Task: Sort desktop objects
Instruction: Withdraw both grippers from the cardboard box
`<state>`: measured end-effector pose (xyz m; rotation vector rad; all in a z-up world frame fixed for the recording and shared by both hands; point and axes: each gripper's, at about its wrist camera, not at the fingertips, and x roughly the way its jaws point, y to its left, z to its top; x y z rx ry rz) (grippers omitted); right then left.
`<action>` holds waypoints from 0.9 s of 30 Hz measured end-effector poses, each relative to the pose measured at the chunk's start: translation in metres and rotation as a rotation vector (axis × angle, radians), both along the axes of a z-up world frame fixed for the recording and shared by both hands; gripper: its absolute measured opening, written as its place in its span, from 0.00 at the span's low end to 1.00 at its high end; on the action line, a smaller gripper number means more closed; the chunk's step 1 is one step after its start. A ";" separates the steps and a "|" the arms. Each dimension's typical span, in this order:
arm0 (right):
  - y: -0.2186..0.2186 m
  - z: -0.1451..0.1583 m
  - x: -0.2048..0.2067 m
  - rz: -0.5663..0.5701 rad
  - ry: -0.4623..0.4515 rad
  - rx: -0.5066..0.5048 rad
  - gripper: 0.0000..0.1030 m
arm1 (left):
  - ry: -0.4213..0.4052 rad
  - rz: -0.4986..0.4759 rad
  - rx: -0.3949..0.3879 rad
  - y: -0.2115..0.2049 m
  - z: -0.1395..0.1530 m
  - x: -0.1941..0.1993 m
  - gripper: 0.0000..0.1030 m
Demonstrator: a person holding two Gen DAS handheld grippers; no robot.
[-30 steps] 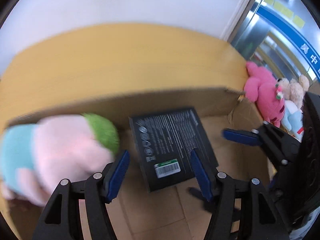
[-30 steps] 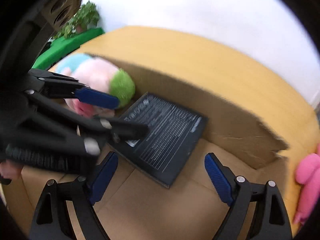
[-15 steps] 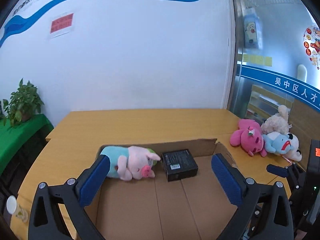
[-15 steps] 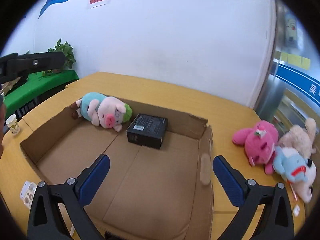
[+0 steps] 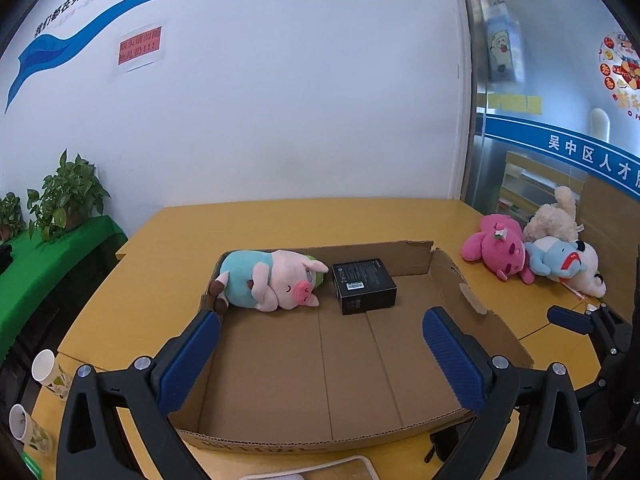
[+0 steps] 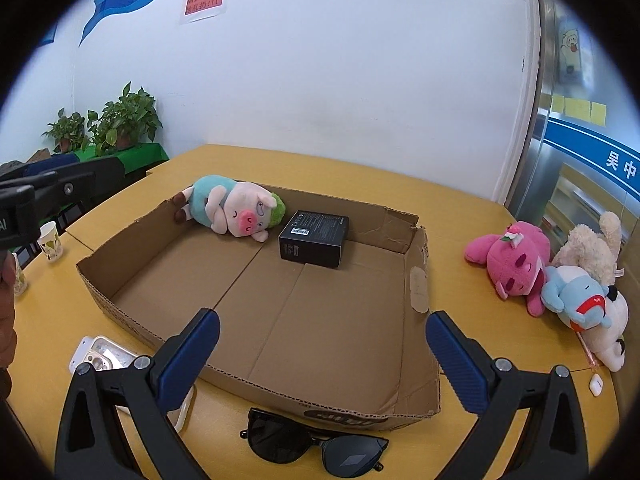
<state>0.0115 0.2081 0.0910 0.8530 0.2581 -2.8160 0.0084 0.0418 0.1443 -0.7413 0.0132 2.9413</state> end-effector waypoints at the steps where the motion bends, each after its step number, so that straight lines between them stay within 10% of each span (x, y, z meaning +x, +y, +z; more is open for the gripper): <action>1: 0.000 0.000 0.001 0.001 -0.002 -0.003 1.00 | -0.003 -0.001 -0.002 0.000 -0.002 0.001 1.00; 13: 0.008 -0.017 0.009 0.088 -0.051 -0.062 1.00 | -0.067 -0.034 -0.006 -0.002 -0.027 0.006 1.00; 27: 0.099 -0.121 0.000 0.204 -0.311 -0.222 1.00 | -0.251 -0.097 0.059 -0.007 -0.100 0.032 1.00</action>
